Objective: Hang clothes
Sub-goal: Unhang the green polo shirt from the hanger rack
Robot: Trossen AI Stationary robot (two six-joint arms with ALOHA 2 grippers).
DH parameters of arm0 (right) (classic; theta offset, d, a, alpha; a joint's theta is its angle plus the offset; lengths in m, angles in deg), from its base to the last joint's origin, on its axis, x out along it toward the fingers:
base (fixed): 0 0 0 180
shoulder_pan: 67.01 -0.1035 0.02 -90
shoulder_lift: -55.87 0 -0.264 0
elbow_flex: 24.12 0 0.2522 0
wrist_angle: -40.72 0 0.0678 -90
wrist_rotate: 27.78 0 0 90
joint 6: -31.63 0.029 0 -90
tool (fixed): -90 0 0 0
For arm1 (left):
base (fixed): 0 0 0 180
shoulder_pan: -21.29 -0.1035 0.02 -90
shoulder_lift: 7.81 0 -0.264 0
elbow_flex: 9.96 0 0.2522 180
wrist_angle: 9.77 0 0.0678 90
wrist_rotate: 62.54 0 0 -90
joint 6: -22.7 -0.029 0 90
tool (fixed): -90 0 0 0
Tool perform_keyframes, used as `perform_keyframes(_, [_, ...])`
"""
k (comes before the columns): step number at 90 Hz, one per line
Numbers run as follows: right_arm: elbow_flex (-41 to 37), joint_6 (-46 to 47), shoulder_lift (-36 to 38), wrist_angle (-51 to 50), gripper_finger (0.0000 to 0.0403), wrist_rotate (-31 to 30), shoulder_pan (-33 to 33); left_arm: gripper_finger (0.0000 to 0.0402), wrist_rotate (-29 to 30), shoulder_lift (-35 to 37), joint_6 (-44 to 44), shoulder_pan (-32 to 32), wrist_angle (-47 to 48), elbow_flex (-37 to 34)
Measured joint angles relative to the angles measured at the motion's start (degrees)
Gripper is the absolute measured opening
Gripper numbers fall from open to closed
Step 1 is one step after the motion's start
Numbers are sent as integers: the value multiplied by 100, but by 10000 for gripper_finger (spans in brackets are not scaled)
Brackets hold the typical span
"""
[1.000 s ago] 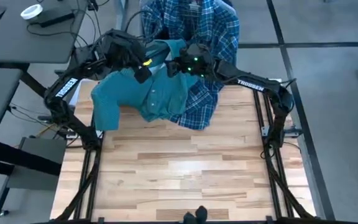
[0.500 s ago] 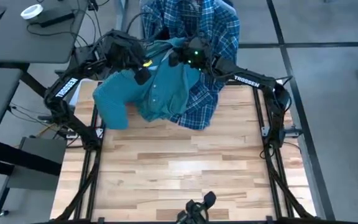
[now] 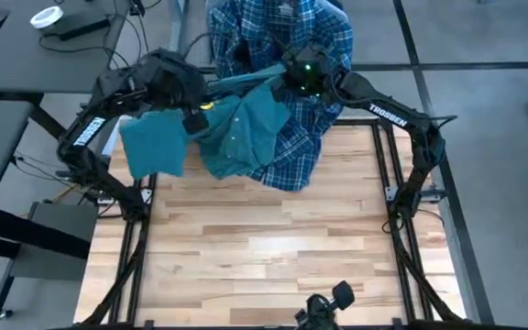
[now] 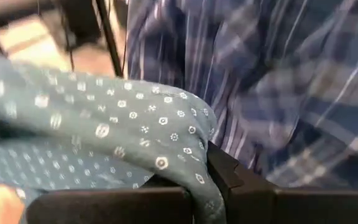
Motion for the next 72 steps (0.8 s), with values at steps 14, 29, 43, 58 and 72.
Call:
perform_keyframes(14, [4, 78, -45, -313, 0, 141, 75, 1, -1473, 323, -410, 29, -368, -13])
perform_keyframes(29, [6, 61, -52, -251, 0, 474, 244, 1, -3204, 578, -591, 34, -515, -11])
perform_keyframes(43, [4, -15, -50, -218, 0, 1565, 199, 1, -2712, 797, 123, 31, -1555, -11])
perform_keyframes(58, [-5, -644, 109, -932, 0, 1823, -349, 1, -2923, 1010, 1454, 35, -3998, 16])
perform_keyframes(72, [-20, -1037, 321, -1674, 0, 1841, -763, 1, -4054, 1017, 2501, 34, -5629, 25])
